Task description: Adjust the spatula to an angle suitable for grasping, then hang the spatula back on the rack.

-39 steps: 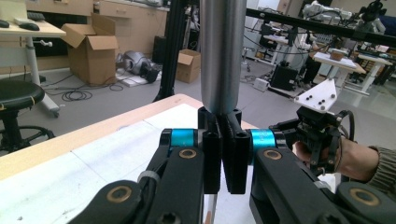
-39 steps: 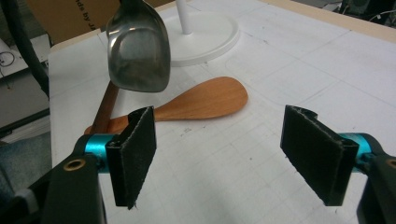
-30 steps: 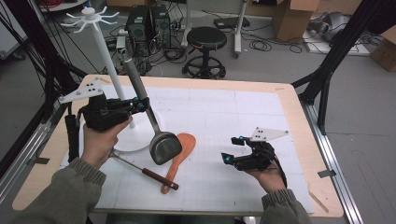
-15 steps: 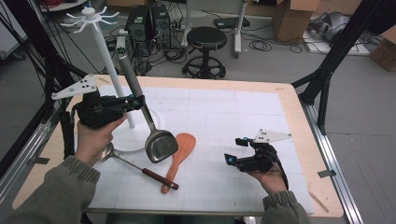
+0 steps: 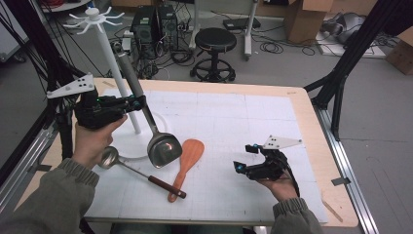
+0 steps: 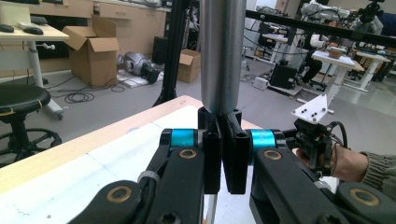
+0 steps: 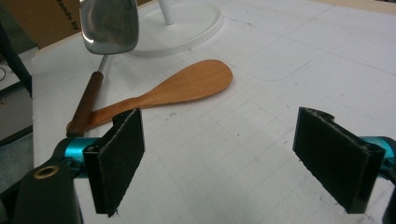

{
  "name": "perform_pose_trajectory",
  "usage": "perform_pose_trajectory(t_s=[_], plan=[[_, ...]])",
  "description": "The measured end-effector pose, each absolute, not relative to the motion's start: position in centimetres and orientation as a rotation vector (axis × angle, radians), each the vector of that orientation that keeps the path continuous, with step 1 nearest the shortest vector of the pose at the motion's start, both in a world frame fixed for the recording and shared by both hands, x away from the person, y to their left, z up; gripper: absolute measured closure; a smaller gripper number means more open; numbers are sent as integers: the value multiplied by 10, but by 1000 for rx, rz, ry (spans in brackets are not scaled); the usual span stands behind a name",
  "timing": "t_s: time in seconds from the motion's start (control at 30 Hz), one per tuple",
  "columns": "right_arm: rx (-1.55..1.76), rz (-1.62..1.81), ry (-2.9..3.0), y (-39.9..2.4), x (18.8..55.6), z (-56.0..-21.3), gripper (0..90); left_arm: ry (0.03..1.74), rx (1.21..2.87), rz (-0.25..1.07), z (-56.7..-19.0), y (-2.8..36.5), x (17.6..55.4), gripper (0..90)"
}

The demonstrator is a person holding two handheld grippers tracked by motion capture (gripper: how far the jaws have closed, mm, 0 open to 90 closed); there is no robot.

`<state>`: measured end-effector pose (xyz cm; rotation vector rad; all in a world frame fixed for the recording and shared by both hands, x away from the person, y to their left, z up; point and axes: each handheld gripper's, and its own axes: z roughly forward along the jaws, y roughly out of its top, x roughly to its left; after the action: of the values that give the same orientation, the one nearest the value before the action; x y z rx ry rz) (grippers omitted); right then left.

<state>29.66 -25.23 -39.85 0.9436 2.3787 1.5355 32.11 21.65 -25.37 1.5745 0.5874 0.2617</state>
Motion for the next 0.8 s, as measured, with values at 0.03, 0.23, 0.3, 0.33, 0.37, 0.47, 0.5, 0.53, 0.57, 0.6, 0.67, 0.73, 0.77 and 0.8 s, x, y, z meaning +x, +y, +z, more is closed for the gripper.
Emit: perform_pose_trajectory(t_s=[0.03, 0.23, 0.3, 0.33, 0.37, 0.47, 0.5, 0.53, 0.57, 0.6, 0.67, 0.73, 0.77, 0.8], plan=[[950, 1537, 2382, -252, 297, -399, 153, 588, 1574, 265, -253, 218, 321, 875], [966, 1493, 2358, -252, 299, -400, 92, 576, 1582, 270, -250, 226, 322, 875], [975, 1488, 2354, -252, 300, -400, 41, 570, 1588, 276, -248, 228, 323, 875], [983, 1475, 2344, -251, 300, -400, 2, 566, 1590, 278, -247, 229, 323, 874], [982, 1484, 2343, -252, 299, -400, 2, 563, 1588, 279, -246, 230, 323, 874], [951, 1487, 2352, -251, 299, -399, 2, 552, 1592, 279, -242, 233, 323, 874], [954, 1485, 2354, -251, 299, -400, 2, 546, 1595, 280, -241, 233, 323, 874], [956, 1477, 2356, -250, 299, -400, 1, 542, 1597, 282, -239, 235, 323, 875], [960, 1474, 2359, -250, 299, -400, 2, 542, 1598, 282, -237, 235, 323, 874], [960, 1470, 2363, -249, 298, -400, 2, 540, 1593, 282, -236, 236, 324, 874], [951, 1474, 2366, -249, 298, -400, 2, 539, 1593, 281, -233, 239, 325, 874], [945, 1475, 2370, -248, 298, -400, 2, 537, 1594, 281, -232, 241, 327, 874], [940, 1475, 2372, -248, 298, -400, 2, 533, 1594, 282, -231, 243, 328, 875], [937, 1472, 2377, -248, 298, -400, 2, 534, 1598, 282, -230, 244, 328, 874]])
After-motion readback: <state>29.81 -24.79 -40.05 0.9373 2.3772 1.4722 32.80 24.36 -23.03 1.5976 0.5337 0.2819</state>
